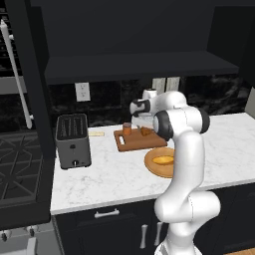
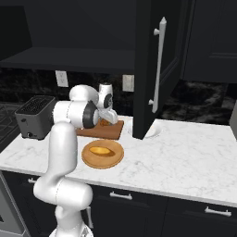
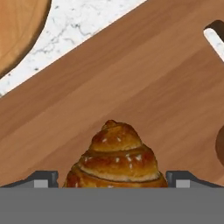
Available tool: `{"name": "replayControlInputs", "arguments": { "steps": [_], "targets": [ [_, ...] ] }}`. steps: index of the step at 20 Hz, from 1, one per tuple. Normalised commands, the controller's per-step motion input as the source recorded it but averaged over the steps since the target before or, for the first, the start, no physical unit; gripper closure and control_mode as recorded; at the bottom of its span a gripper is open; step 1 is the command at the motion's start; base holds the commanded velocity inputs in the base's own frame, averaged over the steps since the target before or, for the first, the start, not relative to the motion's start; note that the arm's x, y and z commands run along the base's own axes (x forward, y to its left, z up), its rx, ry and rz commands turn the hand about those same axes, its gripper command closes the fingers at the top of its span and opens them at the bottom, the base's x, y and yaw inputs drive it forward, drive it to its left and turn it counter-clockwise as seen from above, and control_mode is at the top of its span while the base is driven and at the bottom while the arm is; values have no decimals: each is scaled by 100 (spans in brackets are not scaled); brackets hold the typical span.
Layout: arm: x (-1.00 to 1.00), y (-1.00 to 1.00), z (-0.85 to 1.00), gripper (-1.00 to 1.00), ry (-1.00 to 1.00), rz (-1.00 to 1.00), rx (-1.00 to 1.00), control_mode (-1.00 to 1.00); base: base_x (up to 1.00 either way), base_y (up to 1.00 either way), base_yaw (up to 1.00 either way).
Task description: From the different types of pastries on the counter, select a croissant and place it on the cutting board. Then retrieve a jar of jam from the cabinet and place it alongside the croissant on the cutting board.
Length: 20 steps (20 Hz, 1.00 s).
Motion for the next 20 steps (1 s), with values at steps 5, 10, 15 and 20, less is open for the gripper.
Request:
{"name": "replayControlInputs", "arguments": {
  "steps": [5, 10, 15, 20],
  "targets": [
    [0, 8, -23, 100, -3, 15, 0, -100, 0, 0, 0],
    [0, 5, -13, 100, -5, 16, 0, -100, 0, 0, 0],
    [0, 0, -21, 100, -4, 16, 0, -100, 0, 0, 0],
    [0, 5, -26, -100, -1, 14, 0, -100, 0, 0, 0]
  ]
}}
